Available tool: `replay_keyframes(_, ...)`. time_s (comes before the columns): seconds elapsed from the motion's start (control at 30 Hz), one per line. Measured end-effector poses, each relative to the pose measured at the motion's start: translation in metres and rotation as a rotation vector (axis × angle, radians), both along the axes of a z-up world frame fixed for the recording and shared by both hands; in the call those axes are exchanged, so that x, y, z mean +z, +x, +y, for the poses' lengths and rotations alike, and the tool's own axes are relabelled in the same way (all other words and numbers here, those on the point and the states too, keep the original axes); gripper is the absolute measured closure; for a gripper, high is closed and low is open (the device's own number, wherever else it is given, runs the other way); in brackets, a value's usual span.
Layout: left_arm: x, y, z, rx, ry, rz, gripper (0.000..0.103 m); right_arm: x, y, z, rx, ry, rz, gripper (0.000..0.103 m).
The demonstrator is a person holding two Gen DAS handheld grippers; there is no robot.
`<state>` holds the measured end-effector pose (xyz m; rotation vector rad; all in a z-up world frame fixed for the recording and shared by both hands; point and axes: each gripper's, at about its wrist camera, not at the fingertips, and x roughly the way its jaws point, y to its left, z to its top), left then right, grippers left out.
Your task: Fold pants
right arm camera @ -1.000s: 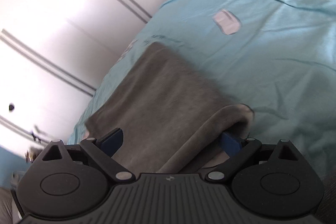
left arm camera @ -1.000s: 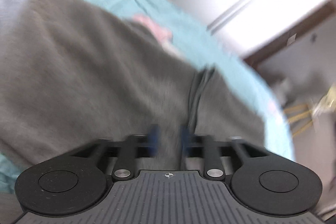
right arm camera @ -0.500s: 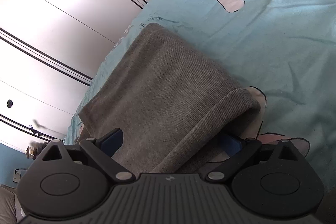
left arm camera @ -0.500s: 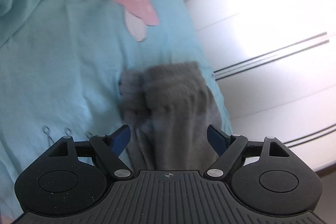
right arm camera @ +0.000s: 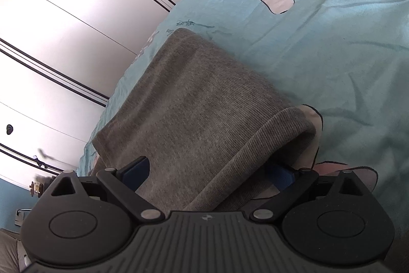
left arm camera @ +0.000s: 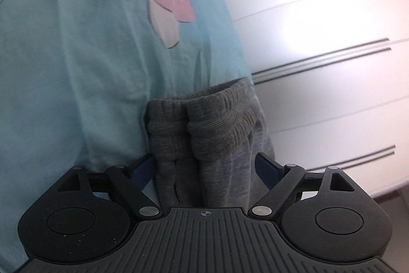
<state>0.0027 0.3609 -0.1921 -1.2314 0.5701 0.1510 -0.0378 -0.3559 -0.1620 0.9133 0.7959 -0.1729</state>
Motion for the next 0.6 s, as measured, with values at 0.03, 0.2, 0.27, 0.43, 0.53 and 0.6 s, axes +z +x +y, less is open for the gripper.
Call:
replay_keyframes(0.03,-0.001,0.001,0.001,-0.016,0.009,-0.012,0.013,0.001,0.001,0.001,0.004,-0.009,0.002,0.005)
replay_keyframes(0.2,-0.008,-0.003,0.006,-0.033,-0.01,-0.039,0.018,0.0,0.001,0.002,-0.003,-0.006,0.0,0.005)
replay_keyframes(0.27,-0.01,-0.002,0.009,-0.034,-0.022,-0.028,0.021,-0.001,0.0,0.0,-0.013,0.005,-0.003,0.005)
replay_keyframes(0.43,-0.011,0.001,0.01,-0.028,-0.032,-0.025,0.02,0.0,0.001,0.003,-0.005,-0.013,0.0,0.005)
replay_keyframes(0.53,-0.016,0.001,0.015,-0.019,-0.056,-0.019,0.02,0.0,0.002,0.003,-0.001,-0.017,0.002,0.005)
replay_keyframes(0.6,-0.015,0.006,0.017,-0.024,-0.068,-0.027,0.015,0.0,0.001,0.003,-0.003,-0.013,0.001,0.005)
